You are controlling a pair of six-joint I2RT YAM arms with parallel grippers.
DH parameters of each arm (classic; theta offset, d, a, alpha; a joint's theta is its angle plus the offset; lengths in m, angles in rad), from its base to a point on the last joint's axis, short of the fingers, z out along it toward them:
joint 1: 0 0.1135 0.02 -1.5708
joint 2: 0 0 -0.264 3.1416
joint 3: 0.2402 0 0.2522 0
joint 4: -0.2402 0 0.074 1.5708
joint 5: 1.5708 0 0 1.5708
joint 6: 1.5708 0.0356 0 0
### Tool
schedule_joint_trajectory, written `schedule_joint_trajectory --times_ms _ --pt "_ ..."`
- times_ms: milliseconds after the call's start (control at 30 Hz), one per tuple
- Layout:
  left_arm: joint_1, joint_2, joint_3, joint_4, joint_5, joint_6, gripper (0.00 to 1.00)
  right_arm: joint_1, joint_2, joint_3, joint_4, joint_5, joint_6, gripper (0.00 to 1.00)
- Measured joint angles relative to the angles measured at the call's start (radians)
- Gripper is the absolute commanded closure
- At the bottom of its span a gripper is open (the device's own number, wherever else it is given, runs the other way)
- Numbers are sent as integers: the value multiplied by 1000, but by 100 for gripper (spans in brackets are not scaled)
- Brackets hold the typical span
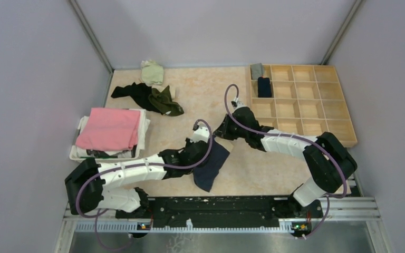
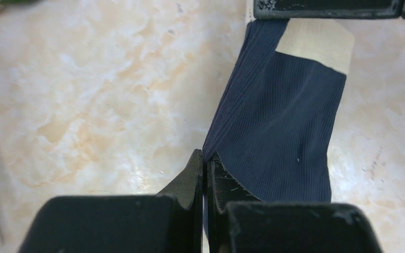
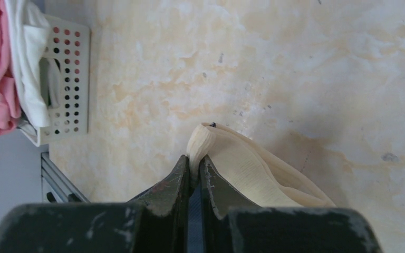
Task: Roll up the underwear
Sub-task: Fold the underwear at the center of the board.
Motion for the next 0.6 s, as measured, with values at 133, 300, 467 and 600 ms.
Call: schedule_joint_trajectory --times_ms 133,300,467,600 --pt "0 27 46 -53 -86 14 100 -5 0 4 43 -18 3 100" --pt "-3 66 53 -88 -131 16 100 -5 0 0 56 -29 3 100" --pt "-20 69 51 -93 -134 14 100 -5 -10 -62 106 -33 10 100" --pt "-43 84 51 -93 -130 10 100 -6 -14 -105 128 -39 14 100"
